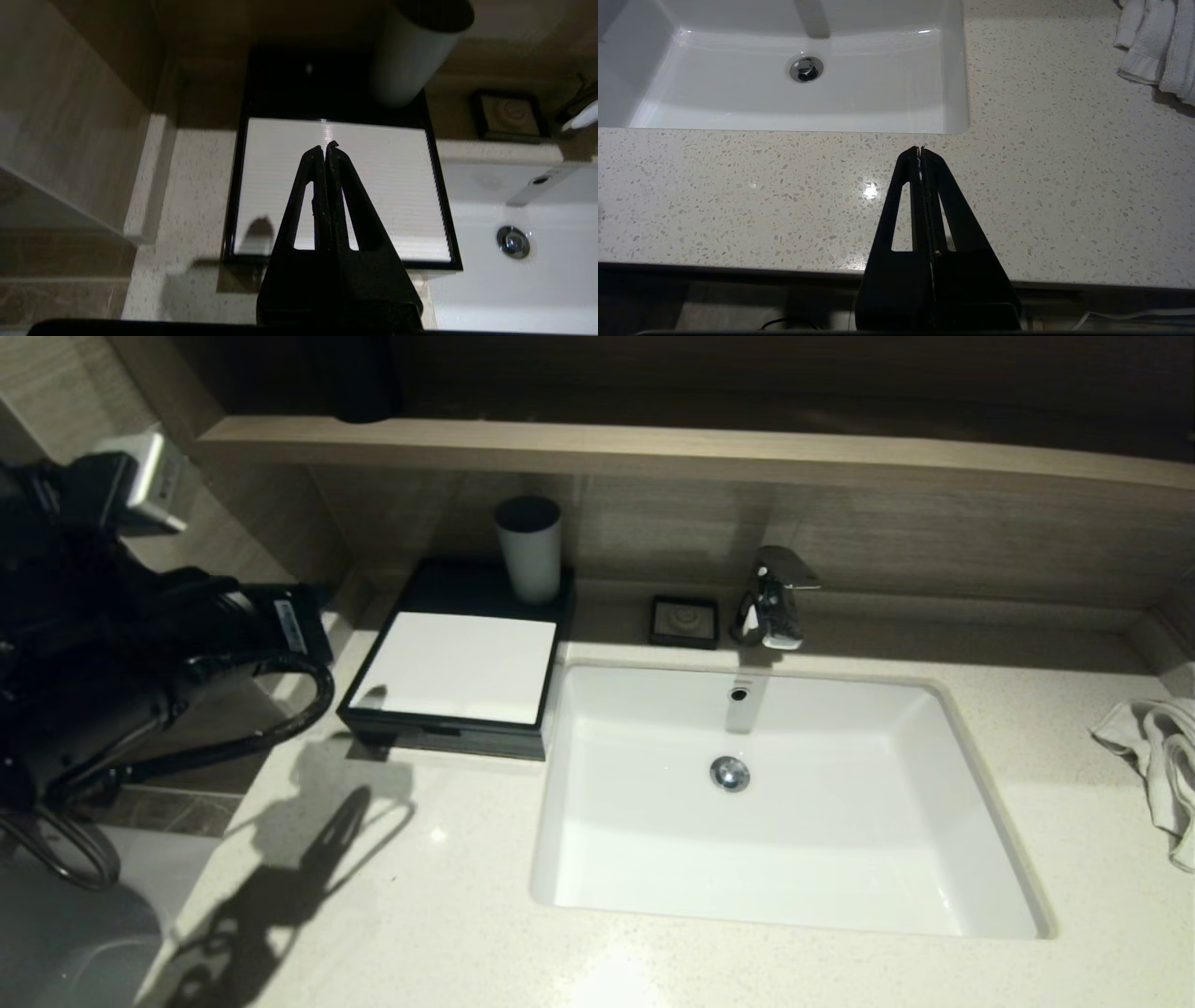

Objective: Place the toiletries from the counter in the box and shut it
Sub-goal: Pick up the cup

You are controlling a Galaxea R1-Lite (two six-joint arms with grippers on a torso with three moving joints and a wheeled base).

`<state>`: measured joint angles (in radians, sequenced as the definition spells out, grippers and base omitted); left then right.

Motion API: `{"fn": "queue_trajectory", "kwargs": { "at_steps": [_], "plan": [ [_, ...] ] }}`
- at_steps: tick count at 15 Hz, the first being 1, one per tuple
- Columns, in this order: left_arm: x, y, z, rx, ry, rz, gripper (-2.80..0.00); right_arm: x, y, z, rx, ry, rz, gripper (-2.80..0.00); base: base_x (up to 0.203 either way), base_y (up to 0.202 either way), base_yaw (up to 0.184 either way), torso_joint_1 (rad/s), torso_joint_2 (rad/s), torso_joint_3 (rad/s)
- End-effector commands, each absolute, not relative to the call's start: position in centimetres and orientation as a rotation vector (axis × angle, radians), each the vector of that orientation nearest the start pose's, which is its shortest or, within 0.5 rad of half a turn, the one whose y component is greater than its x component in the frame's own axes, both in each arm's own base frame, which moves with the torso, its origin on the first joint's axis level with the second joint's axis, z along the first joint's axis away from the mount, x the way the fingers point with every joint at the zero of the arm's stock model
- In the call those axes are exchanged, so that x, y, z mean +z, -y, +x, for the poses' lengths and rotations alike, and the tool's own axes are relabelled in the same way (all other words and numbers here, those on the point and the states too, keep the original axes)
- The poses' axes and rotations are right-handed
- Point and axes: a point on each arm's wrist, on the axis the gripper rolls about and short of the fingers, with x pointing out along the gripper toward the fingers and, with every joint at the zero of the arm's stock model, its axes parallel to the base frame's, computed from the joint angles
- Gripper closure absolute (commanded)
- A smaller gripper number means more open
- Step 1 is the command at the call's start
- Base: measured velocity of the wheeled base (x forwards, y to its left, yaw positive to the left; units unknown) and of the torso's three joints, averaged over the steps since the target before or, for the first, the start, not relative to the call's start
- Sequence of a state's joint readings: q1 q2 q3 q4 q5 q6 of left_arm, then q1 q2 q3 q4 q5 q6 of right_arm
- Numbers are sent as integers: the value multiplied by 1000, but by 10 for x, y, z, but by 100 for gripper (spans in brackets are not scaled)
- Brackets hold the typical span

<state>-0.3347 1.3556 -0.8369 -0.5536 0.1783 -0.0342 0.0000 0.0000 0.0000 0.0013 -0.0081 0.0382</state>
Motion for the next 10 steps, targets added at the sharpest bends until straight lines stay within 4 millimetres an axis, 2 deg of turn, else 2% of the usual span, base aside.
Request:
{"fn": "queue_trajectory", "kwargs": {
  "at_steps": [1, 4, 7, 10],
  "plan": [
    [279, 73, 223, -153, 134, -23, 0, 75, 0, -23, -8, -1, 38, 0, 0, 0, 0, 0, 0, 0],
    [283, 76, 232, -151, 174, 9, 0, 75, 0, -23, -8, -1, 38, 0, 0, 0, 0, 0, 0, 0],
    [298, 78, 237, -148, 221, 0, 0, 75, 0, -23, -8, -1, 38, 0, 0, 0, 0, 0, 0, 0],
    [310, 76, 231, -145, 264, 2, 0, 75, 0, -23, -8, -3, 38, 0, 0, 0, 0, 0, 0, 0]
  ]
}}
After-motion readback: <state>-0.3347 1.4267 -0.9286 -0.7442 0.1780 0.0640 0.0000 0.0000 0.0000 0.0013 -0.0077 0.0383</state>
